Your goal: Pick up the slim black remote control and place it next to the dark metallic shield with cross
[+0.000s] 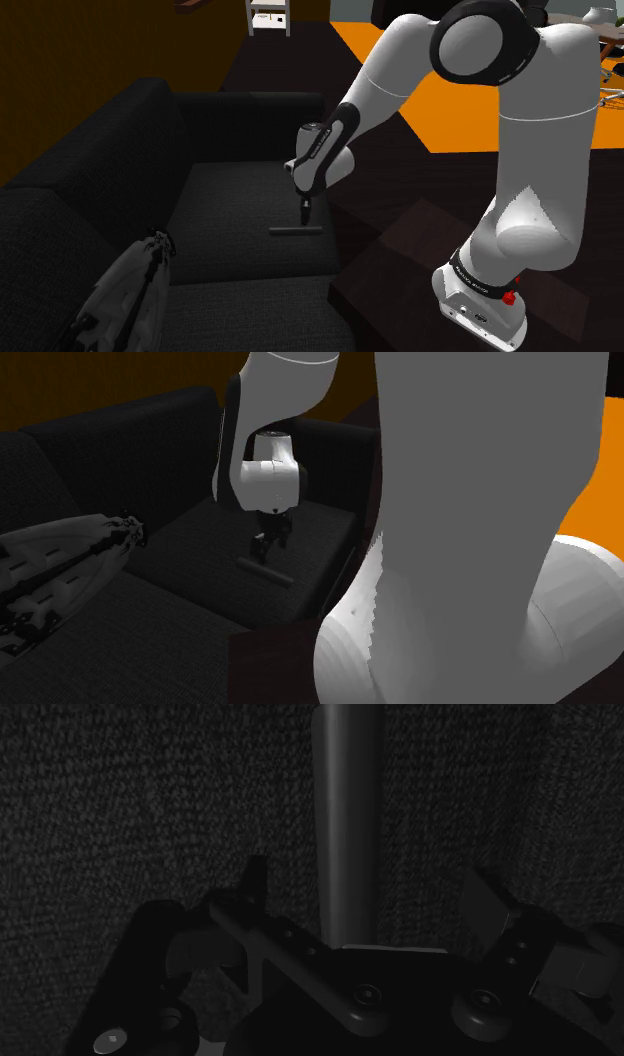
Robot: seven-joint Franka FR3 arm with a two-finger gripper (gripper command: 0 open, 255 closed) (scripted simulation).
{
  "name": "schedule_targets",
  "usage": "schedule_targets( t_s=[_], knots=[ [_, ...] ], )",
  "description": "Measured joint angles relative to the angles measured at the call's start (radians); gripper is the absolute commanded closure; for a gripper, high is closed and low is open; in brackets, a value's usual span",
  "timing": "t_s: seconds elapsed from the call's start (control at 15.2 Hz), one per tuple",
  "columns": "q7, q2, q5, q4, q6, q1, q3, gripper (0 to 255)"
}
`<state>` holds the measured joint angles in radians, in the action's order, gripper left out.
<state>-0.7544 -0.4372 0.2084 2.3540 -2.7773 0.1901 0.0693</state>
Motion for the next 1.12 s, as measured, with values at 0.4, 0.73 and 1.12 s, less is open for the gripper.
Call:
schedule_targets(
  t_s=[0.4, 0.73, 1.12],
  knots=[
    [-0.028, -0.142, -0.002, -0.064, -0.074, 0.001, 0.016, 0],
    [-0.031, -0.202, 0.001, -0.085, -0.113, 0.002, 0.021, 0],
    [-0.032, -0.209, 0.001, -0.090, -0.116, 0.002, 0.021, 255]
  ],
)
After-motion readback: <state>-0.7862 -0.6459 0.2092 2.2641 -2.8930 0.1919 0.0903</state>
